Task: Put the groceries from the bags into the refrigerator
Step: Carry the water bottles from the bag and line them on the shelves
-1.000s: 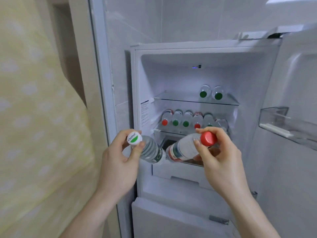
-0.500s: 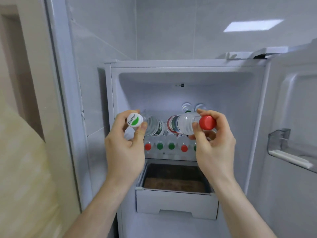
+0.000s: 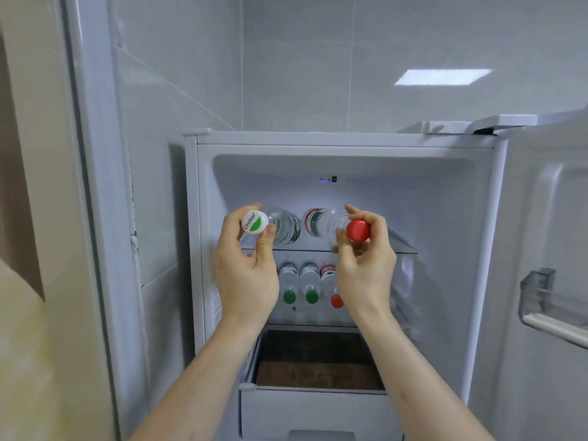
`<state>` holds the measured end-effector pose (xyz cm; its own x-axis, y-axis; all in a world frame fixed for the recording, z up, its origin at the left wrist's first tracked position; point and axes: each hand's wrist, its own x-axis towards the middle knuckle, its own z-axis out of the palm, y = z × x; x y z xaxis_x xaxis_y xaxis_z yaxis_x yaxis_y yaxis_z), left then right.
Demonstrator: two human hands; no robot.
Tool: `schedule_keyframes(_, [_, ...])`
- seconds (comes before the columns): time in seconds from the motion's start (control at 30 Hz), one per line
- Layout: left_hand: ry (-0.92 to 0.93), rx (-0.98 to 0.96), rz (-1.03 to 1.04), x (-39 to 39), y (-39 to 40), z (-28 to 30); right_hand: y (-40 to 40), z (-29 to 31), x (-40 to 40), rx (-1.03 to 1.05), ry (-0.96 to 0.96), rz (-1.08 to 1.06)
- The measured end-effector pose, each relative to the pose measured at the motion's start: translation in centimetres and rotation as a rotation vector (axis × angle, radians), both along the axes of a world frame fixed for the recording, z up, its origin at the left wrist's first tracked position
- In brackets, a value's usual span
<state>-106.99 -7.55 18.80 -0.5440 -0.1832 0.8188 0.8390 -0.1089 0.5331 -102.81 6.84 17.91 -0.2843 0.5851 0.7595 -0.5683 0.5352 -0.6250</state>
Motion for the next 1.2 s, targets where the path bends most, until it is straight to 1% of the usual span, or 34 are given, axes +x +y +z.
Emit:
schedule_keyframes(0.3, [-0.039,0.005,0.038,-4.5,3.0,-1.1,2.3,-0.8,-5.4,0.118,-0.086,0.003])
schedule_keyframes(0.43, [-0.07,0.002,0.038,-6.2,4.1,-1.6,3.5,-1.3,-7.0,0.184,-0.154,-0.024])
schedule_keyframes(0.53, [-0.073,-0.019,0.034,-7.3,4.9,-1.8,4.4,-1.4,-8.1,0.272,-0.232,-0.086])
schedule_keyframes(0.67, [-0.08,-0.066,0.025,-8.4,6.0,-1.6,5.5,-1.4,-9.5,0.396,-0.362,-0.243])
schedule_keyframes(0.77, [-0.097,-0.107,0.014,-9.5,6.9,-1.4,6.4,-1.4,-10.1,0.452,-0.421,-0.343])
schedule_keyframes(0.9, [-0.127,-0.168,-0.007,-11.1,8.2,-1.3,7.3,-1.3,-10.5,0.509,-0.515,-0.408])
schedule_keyframes(1.07, [-0.182,-0.23,-0.015,-12.3,9.8,-1.2,8.1,-0.9,-11.0,0.496,-0.575,-0.435])
schedule_keyframes(1.2, [-0.187,-0.291,0.014,-12.7,10.6,-1.1,8.9,-0.7,-10.9,0.484,-0.646,-0.382])
